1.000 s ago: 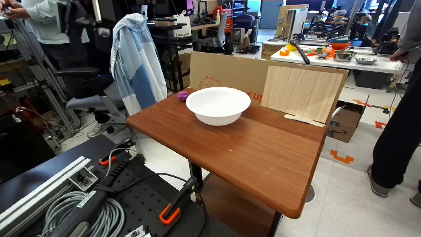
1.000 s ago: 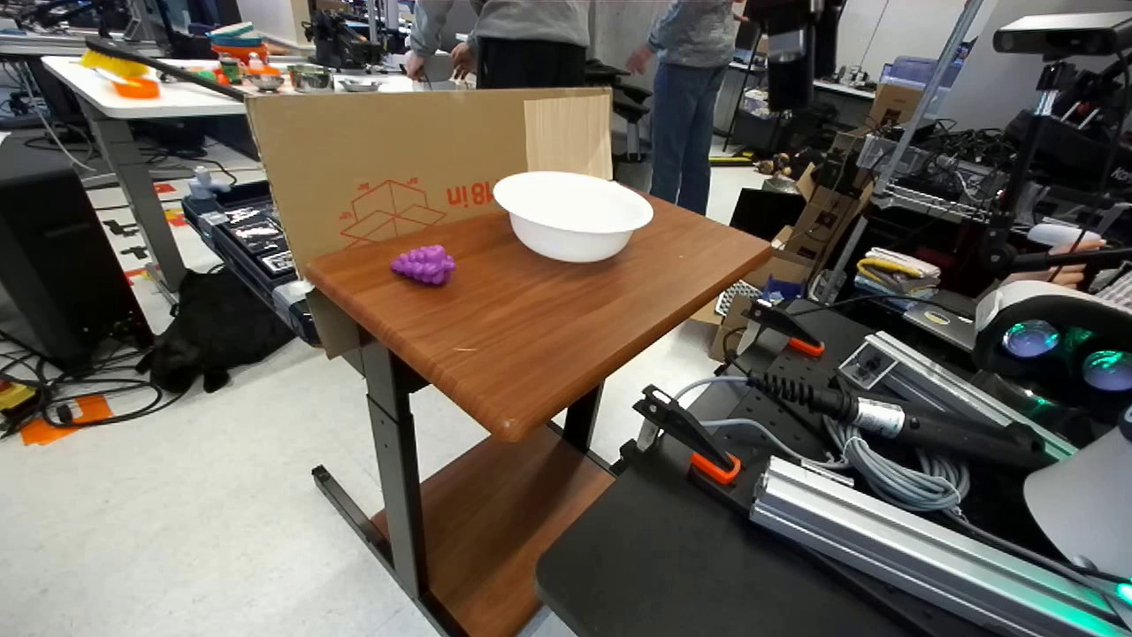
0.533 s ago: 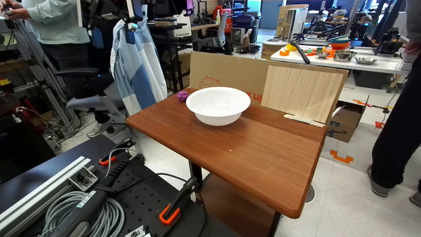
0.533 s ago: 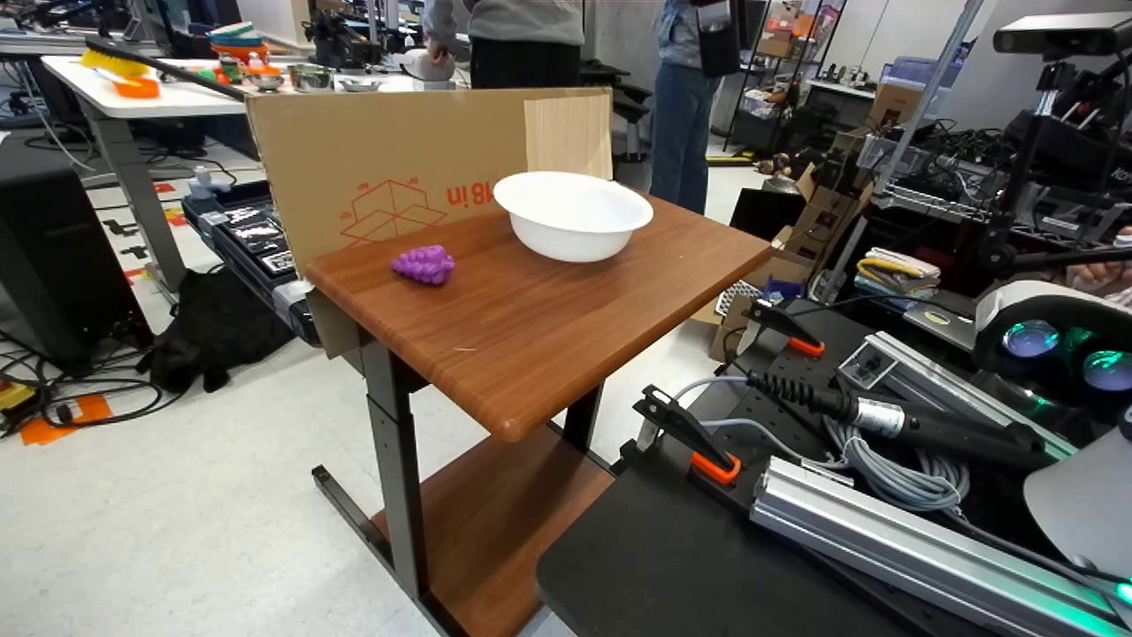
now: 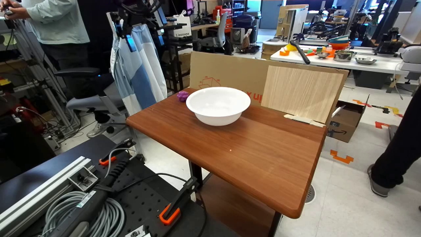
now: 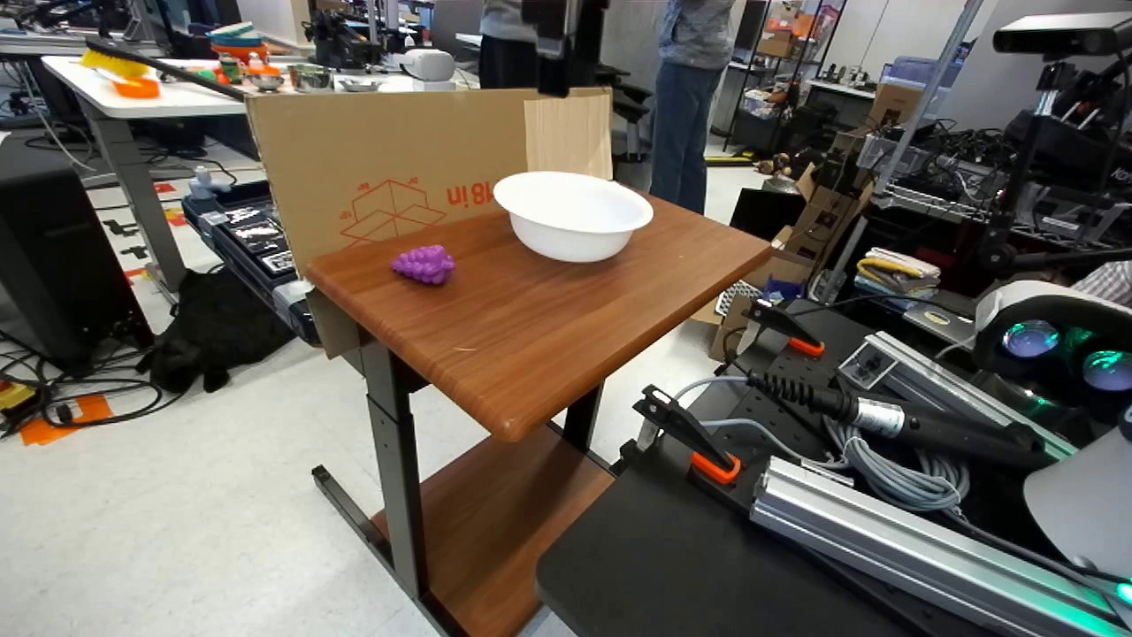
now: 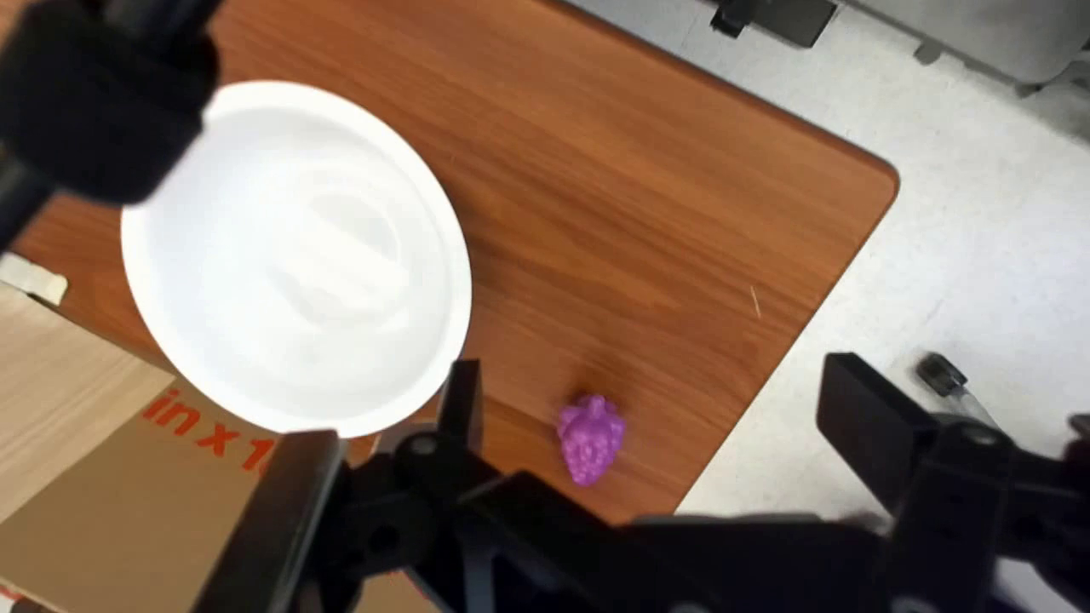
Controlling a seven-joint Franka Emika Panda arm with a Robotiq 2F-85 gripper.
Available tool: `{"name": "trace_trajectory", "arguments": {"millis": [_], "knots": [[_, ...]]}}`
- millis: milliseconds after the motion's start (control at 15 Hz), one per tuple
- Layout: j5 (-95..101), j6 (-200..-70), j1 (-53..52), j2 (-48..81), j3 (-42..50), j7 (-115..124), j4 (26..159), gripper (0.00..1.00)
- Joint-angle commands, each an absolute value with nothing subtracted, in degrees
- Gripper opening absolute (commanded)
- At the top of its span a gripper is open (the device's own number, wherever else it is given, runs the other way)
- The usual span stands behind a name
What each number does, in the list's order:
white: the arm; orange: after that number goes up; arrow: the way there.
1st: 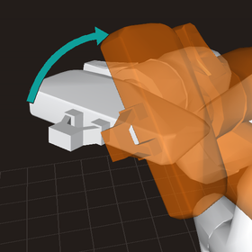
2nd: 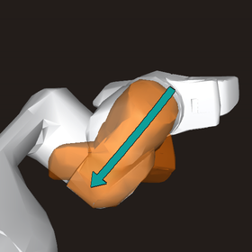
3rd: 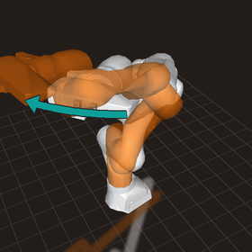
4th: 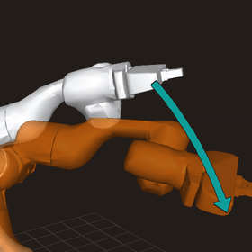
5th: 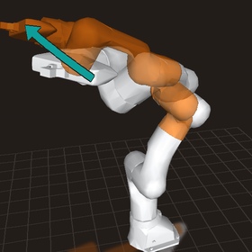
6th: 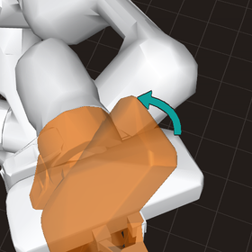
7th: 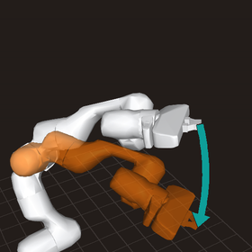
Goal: Put the purple object in the bowl
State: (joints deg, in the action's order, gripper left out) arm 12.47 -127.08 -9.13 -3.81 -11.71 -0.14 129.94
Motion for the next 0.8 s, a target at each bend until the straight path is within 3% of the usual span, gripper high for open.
{"name": "trace_trajectory", "arguments": {"millis": [0,67,400,733], "knots": [[16.72,-132.08,-9.12,4.22,-11.13,2.6,124.61,1.0],[14.25,-130.57,-9.56,-0.03,-11.12,0.89,128.22,1.0],[15.44,-133.61,-9.68,3.28,-10.8,0.42,126.53,1.0],[18.15,-152.85,-9.71,8.04,-10.08,3.03,125.19,1.0]]}}
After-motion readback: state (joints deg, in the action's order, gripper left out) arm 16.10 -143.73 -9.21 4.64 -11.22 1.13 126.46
